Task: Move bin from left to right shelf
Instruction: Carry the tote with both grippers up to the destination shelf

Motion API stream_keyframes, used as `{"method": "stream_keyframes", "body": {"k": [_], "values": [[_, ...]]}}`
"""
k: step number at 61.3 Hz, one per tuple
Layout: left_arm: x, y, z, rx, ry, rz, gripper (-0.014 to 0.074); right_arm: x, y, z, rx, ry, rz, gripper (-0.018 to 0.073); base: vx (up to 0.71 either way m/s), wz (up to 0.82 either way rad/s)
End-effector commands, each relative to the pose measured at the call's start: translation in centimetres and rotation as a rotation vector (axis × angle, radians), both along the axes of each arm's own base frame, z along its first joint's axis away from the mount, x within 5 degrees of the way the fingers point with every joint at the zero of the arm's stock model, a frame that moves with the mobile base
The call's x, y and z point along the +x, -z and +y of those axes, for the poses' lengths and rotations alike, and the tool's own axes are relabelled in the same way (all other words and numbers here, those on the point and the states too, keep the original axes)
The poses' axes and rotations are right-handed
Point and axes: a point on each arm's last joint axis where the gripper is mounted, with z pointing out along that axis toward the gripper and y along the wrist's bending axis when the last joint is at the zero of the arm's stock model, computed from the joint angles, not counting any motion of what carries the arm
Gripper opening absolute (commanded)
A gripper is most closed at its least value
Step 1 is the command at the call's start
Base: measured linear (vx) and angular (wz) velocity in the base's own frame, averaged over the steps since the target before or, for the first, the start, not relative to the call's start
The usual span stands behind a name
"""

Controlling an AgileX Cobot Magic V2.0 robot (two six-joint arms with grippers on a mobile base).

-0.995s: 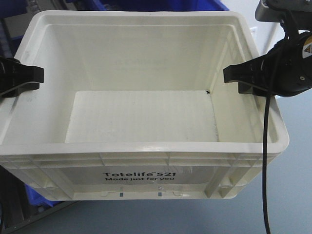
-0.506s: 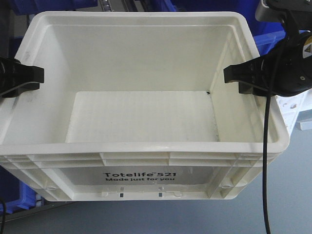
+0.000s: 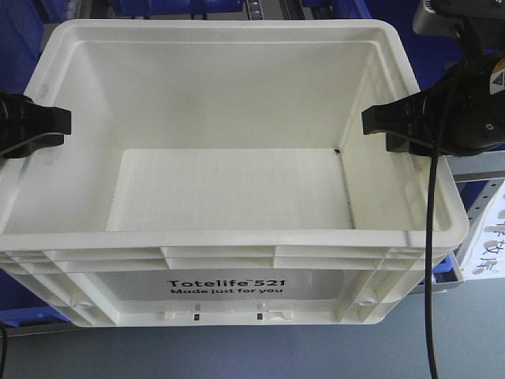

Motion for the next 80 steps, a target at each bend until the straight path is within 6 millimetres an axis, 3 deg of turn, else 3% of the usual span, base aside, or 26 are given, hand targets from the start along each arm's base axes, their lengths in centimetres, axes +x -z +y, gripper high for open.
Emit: {"method": "stream_keyframes", "body": {"k": [1,80], "values": [[-0.31,-2.97,0.15,-0.021,0.007,-0.188,0.0109,0.16,-2.70,-0.74,-0.021,-0.018,-0.193,0.0001,0.07,0.26],[-0.31,-2.97,0.15,-0.021,0.007,-0.188,0.0109,0.15,-2.70,-0.74,-0.021,-0.018,-0.192,0.0001,0.07,0.07]]}}
